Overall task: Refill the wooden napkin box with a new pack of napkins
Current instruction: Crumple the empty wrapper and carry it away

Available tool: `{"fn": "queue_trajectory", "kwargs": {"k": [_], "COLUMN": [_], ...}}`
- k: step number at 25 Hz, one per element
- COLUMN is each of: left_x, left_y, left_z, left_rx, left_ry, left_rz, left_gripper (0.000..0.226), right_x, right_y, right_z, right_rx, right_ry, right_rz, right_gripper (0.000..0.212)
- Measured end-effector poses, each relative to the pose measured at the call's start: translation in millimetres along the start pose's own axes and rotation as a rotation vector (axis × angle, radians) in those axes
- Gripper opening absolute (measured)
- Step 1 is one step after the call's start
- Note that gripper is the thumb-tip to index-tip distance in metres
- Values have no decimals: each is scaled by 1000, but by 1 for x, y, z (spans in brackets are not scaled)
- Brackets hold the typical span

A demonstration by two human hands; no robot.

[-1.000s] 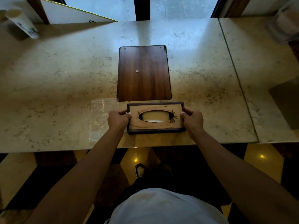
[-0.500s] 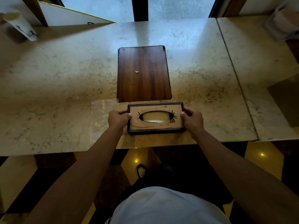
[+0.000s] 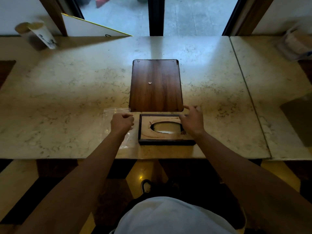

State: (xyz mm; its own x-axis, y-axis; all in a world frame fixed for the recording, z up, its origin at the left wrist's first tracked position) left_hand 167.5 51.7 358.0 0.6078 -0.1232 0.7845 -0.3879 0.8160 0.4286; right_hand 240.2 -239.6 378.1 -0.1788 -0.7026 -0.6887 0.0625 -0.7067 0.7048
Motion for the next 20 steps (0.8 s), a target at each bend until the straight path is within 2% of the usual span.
{"fn": "queue_trajectory", "kwargs": {"k": [6, 9, 12, 14, 16, 20], "left_x": [-17, -39, -58, -69, -76, -85], "left_y": [70, 101, 114, 117, 117, 107], "left_z": [-6, -15, -26, -36, -43, -56], "left_rx": [111, 165, 145, 135, 128, 71], "left_ry": [39, 73, 86, 86, 80, 108], "left_rz": [100, 107, 64, -8, -107, -164], "left_gripper": [16, 15, 10, 16, 28, 42], "right_x": [-79, -110, -127, -135, -135, -120], "right_y": [-66, -108, -145, -172, -192, -213], "right_z": [5, 16, 29, 38, 43, 47], "right_rx": [-165, -285, -389, -481, -559, -627], "right_ry": [223, 288, 298, 304, 255, 30], "right_rz": [29, 55, 98, 208, 313, 273], "right_gripper": [30, 30, 35, 37, 34, 30]}}
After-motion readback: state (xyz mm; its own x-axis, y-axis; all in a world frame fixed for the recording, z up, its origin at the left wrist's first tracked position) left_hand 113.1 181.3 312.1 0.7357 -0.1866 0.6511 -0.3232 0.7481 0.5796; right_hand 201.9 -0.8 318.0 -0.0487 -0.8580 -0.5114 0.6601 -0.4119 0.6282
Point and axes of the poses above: each hand's wrist, its own z-axis away from the middle knuckle, its own y-axis out of the back of the hand, x = y × z, the point moved 6 cm from there along -z, towards the middle knuckle, and after that the axes turned 1 degree about -y, right-handed, at the moved point
